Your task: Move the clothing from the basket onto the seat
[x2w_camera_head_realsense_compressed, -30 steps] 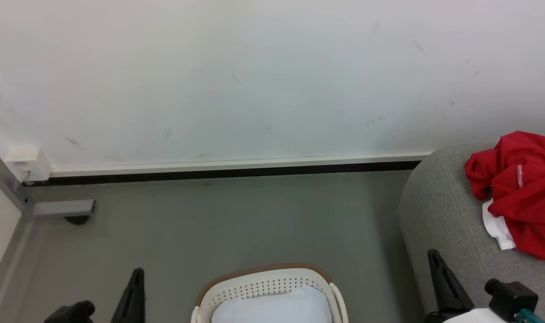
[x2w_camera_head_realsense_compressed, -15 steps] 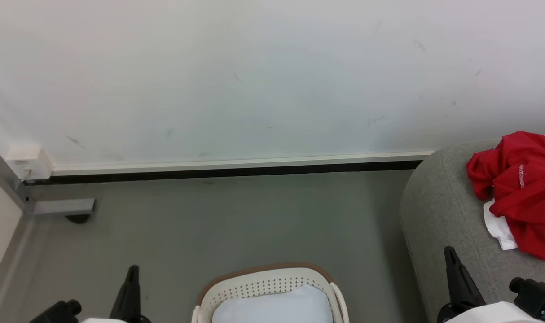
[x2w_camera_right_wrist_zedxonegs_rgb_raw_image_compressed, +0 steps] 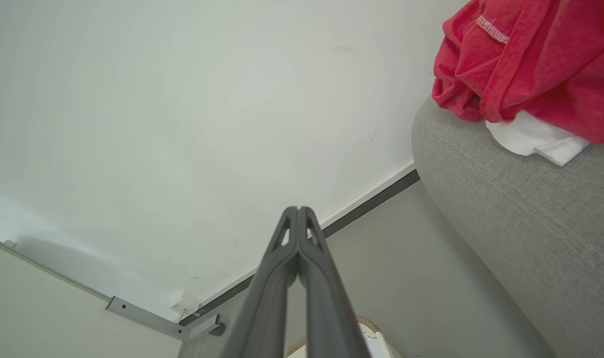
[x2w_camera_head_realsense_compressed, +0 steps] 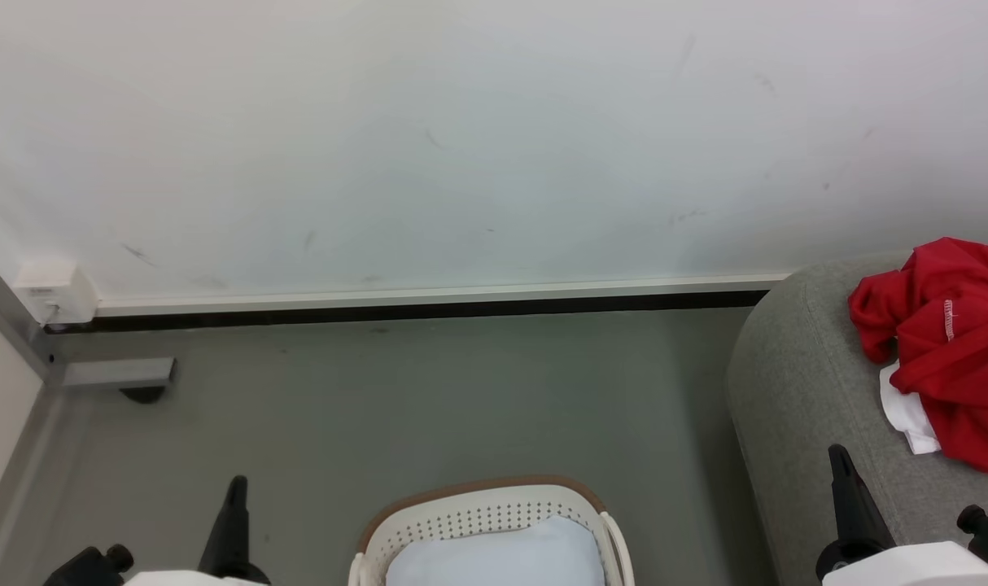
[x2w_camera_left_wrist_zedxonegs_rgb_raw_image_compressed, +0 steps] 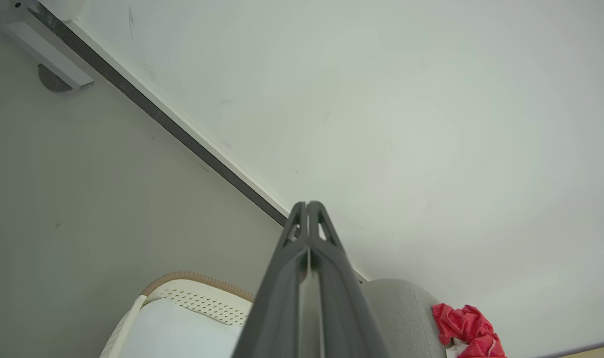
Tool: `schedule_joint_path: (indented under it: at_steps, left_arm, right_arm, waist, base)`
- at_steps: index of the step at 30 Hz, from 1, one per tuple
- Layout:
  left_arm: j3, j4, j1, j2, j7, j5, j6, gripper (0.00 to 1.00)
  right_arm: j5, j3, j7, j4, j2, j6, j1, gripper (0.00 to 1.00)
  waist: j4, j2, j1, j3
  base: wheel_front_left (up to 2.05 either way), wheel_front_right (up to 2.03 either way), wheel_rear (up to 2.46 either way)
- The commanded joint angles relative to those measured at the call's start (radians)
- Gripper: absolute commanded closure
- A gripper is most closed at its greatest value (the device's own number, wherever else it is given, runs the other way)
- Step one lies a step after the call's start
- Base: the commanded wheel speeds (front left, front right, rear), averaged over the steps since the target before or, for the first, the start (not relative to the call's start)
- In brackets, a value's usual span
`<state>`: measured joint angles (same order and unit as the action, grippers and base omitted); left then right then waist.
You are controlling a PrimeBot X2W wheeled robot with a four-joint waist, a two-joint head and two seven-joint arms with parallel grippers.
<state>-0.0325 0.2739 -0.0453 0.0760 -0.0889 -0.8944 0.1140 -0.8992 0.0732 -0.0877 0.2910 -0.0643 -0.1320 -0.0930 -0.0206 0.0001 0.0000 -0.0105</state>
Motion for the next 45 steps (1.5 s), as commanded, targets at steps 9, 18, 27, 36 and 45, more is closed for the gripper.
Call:
schedule_joint_path:
  at_steps: [9, 18, 27, 36, 45]
  left_arm:
    - [-0.018, -0.018, -0.031, -0.001, 0.030, -0.116, 0.006, 1.00]
    - [-0.029, -0.020, -0.037, -0.005, 0.057, -0.208, 0.008, 1.00]
    - [-0.039, -0.022, -0.044, -0.008, 0.082, -0.298, 0.010, 1.00]
    - [-0.047, -0.023, -0.048, -0.012, 0.107, -0.376, 0.011, 1.00]
    - [-0.055, -0.025, -0.053, -0.014, 0.128, -0.449, 0.013, 1.00]
  right_arm:
    - [-0.120, -0.029, 0.029, -0.021, -0.006, 0.001, -0.019, 1.00]
    - [-0.217, -0.051, 0.054, -0.026, -0.006, 0.001, -0.019, 1.00]
    - [-0.303, -0.072, 0.078, -0.030, -0.005, 0.001, -0.019, 1.00]
    - [-0.386, -0.092, 0.098, -0.033, -0.004, 0.001, -0.019, 1.00]
    - [-0.460, -0.109, 0.119, -0.037, -0.002, 0.002, -0.018, 1.00]
  waist:
    - [0.002, -0.0001, 0.0000, 0.001]
    - [0.004, -0.0001, 0.0000, 0.003]
    - [0.006, -0.0001, 0.0000, 0.004]
    - [0.009, -0.0001, 0.0000, 0.006]
    - [0.011, -0.0001, 0.0000, 0.007]
  base:
    - [0.00, 0.00, 0.00]
    - [0.00, 0.00, 0.00]
    - [0.00, 0.00, 0.00]
    - [0.00, 0.00, 0.00]
    - [0.00, 0.00, 0.00]
